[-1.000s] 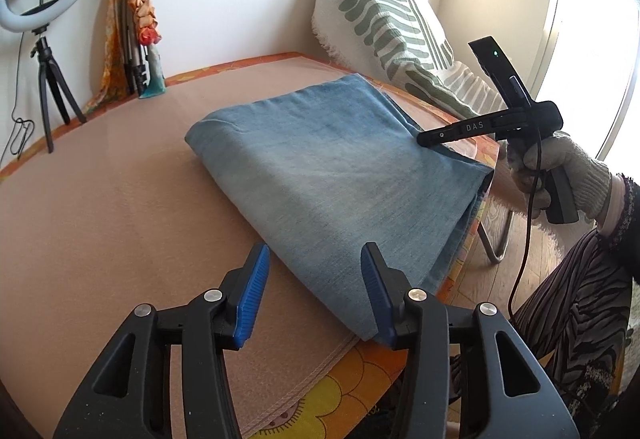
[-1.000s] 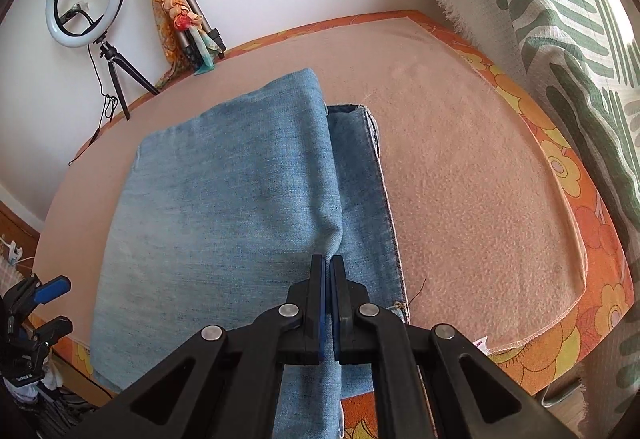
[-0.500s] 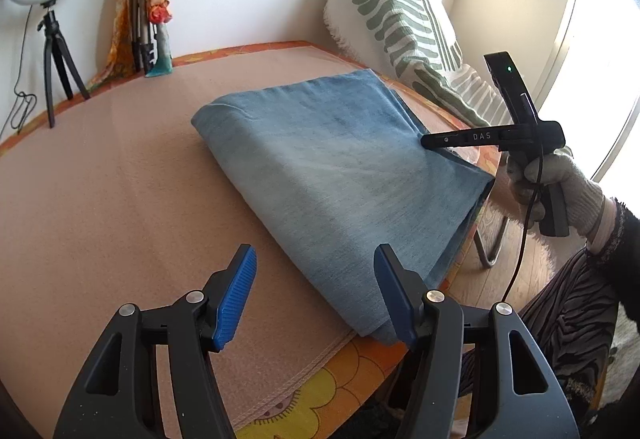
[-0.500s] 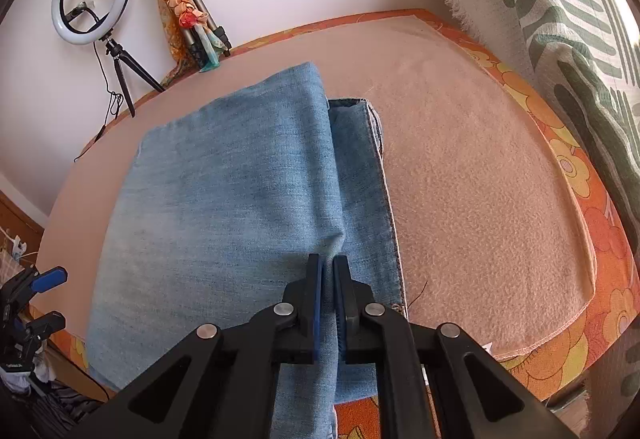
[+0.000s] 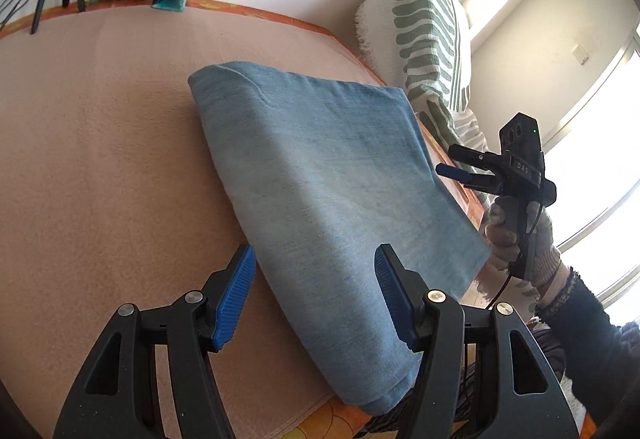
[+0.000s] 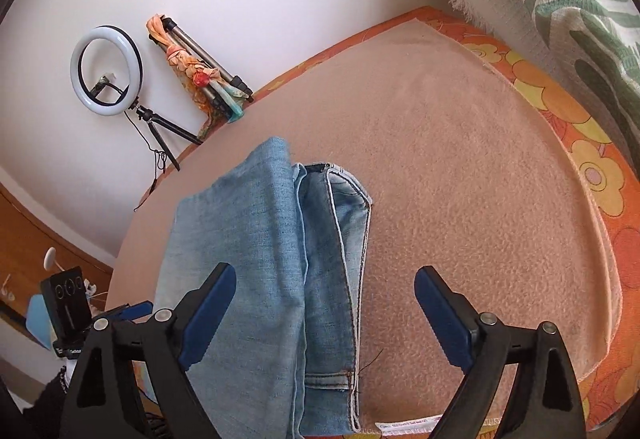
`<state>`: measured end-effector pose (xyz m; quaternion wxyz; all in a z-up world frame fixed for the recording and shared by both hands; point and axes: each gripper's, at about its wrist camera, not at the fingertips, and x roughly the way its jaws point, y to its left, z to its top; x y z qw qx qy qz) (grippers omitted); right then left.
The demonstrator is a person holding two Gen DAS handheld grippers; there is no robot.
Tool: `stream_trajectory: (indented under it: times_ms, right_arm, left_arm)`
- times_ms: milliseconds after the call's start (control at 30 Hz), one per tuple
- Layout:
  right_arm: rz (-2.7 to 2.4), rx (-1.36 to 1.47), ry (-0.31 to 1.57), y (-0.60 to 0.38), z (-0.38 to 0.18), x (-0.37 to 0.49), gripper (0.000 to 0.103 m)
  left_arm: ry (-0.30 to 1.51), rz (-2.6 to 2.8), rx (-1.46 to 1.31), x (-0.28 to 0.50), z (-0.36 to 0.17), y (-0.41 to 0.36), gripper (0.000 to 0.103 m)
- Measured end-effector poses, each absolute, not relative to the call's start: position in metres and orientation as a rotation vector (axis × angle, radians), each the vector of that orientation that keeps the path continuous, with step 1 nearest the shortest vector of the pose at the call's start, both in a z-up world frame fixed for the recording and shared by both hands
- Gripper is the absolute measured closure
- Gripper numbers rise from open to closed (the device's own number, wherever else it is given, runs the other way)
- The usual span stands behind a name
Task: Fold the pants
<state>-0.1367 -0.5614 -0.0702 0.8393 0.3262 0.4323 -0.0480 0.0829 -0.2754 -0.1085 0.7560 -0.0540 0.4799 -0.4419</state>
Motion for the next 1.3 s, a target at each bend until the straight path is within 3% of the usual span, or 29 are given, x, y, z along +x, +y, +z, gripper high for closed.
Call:
stream_trajectory:
  times_ms: [200,433,567,633,700,800,1100,1300]
  right_arm:
    - [0.022,0.635,0.997,-0.546,-0.096,-0.111,0.009]
    - [0.093,0.685,0.918,-0.548,-0.104,-0.108,0.012]
    - [0.121,0.670,0.934,-0.538,-0.107,-0.101,0.043]
    - [0.100,0.632,0.938,-0.530,-0.106,-0.100,0.048]
    - [0.084,0.608,0.937,-0.528,-0.101,-0.102,0.063]
    - [0.038,0.570,0.935,-0.523,-0.091,-0.104,0.073]
    - [-0.055,0.313,0.902,-0.485,-0.045,-0.107,0.081]
    - [-0.065,0.231,0.835,-0.457,-0.008,-0.110,0.083]
  left_arm:
    - [1.122,-0.935,-0.190,0.099,-0.125,-0.284,0.042]
    - [1.135,-0.908,-0.204,0.105,-0.128,-0.291,0.041]
    - [1.138,-0.898,-0.250,0.111,-0.129,-0.296,0.039]
    - [1.147,-0.895,-0.304,0.116,-0.130,-0.297,0.039]
    - [1.149,-0.902,-0.343,0.119,-0.131,-0.301,0.040]
    - [1.129,-0.895,-0.317,0.117,-0.131,-0.305,0.067]
    - [1.014,-0.947,-0.249,0.105,-0.099,-0.307,0.083]
    - [0.939,-0.977,-0.213,0.097,-0.070,-0.308,0.085]
